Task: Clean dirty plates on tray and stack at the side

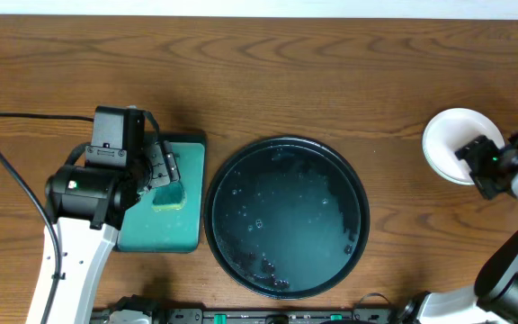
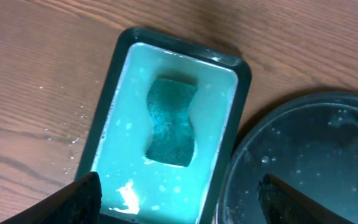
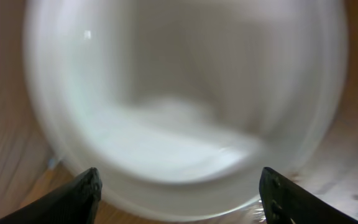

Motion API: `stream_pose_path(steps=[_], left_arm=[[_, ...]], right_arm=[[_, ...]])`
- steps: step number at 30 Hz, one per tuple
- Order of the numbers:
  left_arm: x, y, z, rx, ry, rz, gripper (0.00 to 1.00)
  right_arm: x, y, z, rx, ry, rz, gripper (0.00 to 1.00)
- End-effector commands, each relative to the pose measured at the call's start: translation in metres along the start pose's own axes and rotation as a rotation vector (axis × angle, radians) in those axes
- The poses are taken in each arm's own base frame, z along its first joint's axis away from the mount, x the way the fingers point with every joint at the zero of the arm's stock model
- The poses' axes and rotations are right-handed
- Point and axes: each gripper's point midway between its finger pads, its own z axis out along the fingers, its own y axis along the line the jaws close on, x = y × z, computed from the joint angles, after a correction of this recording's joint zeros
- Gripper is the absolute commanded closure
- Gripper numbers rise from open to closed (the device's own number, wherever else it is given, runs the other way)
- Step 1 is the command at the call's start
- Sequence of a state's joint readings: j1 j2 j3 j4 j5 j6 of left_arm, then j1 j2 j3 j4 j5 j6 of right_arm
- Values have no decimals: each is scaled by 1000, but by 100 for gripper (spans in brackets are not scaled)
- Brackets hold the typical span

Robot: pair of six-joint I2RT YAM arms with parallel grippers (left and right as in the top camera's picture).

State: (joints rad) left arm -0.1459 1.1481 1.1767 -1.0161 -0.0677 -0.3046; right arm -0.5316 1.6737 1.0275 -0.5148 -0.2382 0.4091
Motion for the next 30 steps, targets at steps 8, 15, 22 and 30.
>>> stream_pose_path(steps=[8,15,22,30], left_arm=[[-26,10,-76,34,-261,21,19],[-4,36,-142,51,-455,4,19],[47,62,-188,90,-567,-14,19],[70,71,-194,94,-579,-16,19]], right_arm=[[2,133,-116,-161,-335,-691,1],[10,155,-176,-184,-505,-745,1],[11,157,-198,-206,-558,-743,1],[27,141,-182,-163,-452,-741,1]])
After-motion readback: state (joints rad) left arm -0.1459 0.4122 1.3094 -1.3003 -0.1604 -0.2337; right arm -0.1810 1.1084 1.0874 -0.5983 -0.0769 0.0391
